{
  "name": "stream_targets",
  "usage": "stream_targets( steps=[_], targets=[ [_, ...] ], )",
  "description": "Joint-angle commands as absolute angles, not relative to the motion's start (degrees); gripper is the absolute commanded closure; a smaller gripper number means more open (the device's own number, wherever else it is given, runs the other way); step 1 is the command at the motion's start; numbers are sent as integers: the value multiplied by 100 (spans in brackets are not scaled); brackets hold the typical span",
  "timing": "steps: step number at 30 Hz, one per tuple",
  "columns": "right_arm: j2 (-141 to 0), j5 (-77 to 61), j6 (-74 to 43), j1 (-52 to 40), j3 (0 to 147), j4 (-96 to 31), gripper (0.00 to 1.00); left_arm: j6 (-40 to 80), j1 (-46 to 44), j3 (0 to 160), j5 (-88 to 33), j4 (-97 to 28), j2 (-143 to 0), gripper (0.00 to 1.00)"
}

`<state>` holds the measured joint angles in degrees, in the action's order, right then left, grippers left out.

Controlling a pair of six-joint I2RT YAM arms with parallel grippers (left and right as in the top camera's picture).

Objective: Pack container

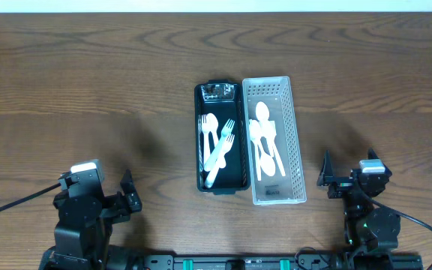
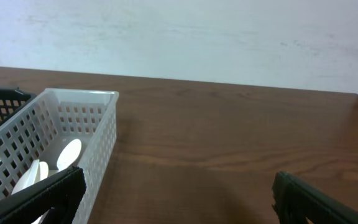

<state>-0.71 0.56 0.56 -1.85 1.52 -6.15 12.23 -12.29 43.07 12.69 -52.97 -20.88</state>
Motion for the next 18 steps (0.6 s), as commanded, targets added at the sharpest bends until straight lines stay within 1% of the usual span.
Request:
stream_targets(
  steps=[1,11,15,18],
  targets=[
    [-32,-3,132,-145,110,-593,1,1280,-1216,4298,1356,-5310,-2084,2],
    [-32,-3,134,-145,110,-593,1,1278,-1210,4298,1356,-5312,-2082,2],
    [-32,-3,132,-145,110,-593,1,1280,-906,4289,1188,-5433,-1883,2],
    [-32,-3,134,-145,110,-593,1,1278,-622,4163,980,-5546,-1439,2]
  ],
)
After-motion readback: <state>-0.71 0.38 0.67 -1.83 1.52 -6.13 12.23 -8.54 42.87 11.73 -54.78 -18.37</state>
